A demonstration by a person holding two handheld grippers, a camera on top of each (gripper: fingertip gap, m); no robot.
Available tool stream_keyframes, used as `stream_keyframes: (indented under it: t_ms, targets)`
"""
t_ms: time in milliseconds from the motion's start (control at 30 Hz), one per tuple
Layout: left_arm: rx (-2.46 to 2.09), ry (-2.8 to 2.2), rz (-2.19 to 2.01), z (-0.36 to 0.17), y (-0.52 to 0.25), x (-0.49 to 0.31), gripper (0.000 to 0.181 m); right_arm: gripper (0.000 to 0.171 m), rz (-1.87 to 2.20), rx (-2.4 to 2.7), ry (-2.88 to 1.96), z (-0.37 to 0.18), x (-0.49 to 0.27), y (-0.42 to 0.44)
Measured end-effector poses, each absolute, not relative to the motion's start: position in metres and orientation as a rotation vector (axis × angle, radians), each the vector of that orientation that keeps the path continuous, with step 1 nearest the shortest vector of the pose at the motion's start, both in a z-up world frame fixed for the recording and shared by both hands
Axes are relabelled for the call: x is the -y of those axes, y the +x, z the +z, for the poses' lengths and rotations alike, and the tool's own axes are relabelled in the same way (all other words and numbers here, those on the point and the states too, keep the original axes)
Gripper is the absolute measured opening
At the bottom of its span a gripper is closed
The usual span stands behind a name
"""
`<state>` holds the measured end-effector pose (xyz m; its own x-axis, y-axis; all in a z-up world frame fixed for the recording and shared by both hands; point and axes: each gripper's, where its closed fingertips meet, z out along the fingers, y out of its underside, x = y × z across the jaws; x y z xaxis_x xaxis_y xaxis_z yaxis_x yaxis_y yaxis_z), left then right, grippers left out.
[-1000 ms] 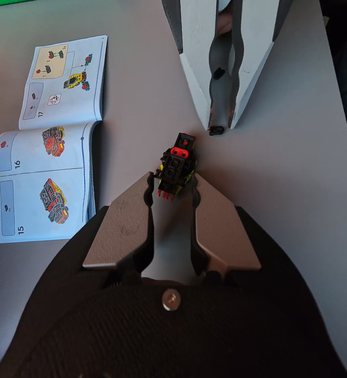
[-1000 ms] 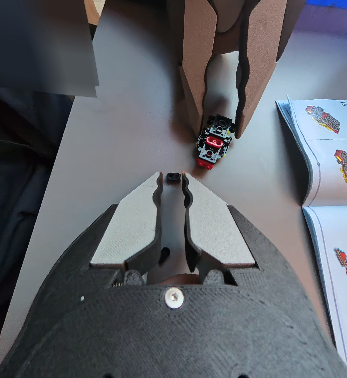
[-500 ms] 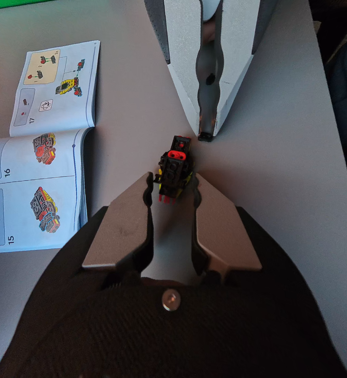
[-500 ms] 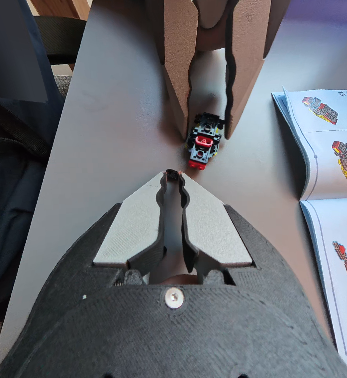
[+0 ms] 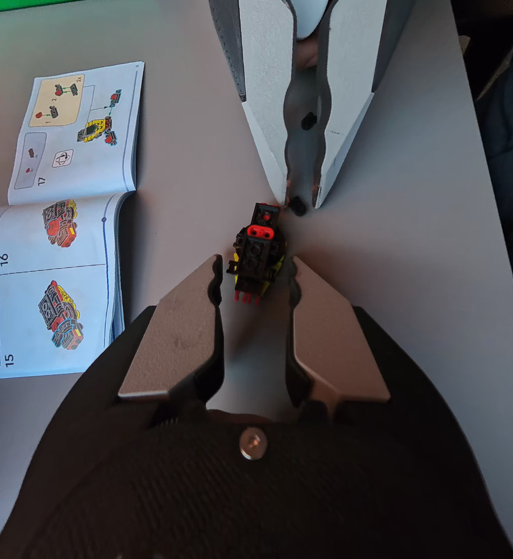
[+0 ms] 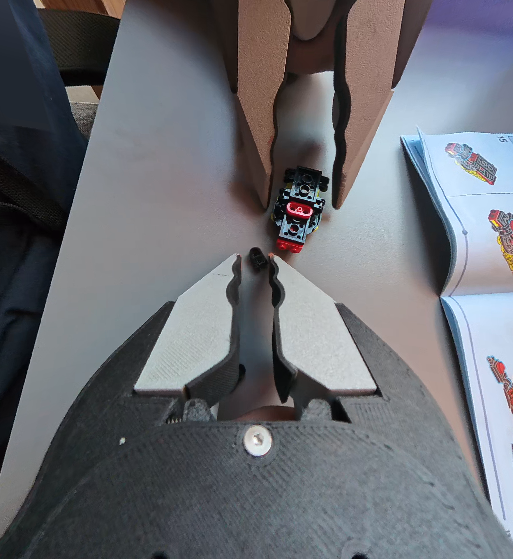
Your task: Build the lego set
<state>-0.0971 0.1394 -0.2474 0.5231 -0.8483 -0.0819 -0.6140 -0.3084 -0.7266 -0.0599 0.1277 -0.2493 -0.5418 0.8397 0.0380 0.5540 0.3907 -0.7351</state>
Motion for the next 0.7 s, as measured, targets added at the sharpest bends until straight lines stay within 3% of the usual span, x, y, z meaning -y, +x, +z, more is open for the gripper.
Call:
stream_keyframes:
  t_ms: [33, 700]
  targets:
    - [-1.186, -2.039, -0.413, -0.247, -0.097, -0.139, 0.041, 0.016, 0.958, 2.249, -1.204, -0.249, -0.128, -0.059]
    - [-1.213, -2.038, -0.451, -0.248, -0.102, -0.136, 0.033, 0.008, 0.829, 2.173, -1.232, -0.248, -0.153, -0.065]
